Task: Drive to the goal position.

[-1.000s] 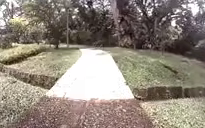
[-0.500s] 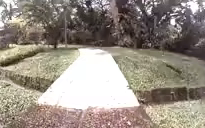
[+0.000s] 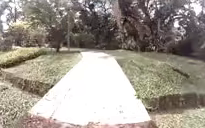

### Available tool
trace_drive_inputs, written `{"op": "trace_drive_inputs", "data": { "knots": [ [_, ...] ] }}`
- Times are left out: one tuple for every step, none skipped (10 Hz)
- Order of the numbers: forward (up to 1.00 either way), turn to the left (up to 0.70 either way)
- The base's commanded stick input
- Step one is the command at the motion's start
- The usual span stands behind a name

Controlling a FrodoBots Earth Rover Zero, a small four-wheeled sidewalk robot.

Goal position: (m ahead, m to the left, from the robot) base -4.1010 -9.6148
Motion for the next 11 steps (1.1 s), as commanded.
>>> {"op": "trace_drive_inputs", "data": {
  "knots": [
    [0.5, 0.0],
    [0.5, 0.0],
    [0.5, 0.0],
    [0.5, 0.0],
    [0.5, 0.0],
    [0.5, 0.0],
    [0.5, 0.0],
    [0.5, 0.0],
    [0.5, 0.0],
    [0.5, 0.0],
    [0.5, 0.0]
  ]
}}
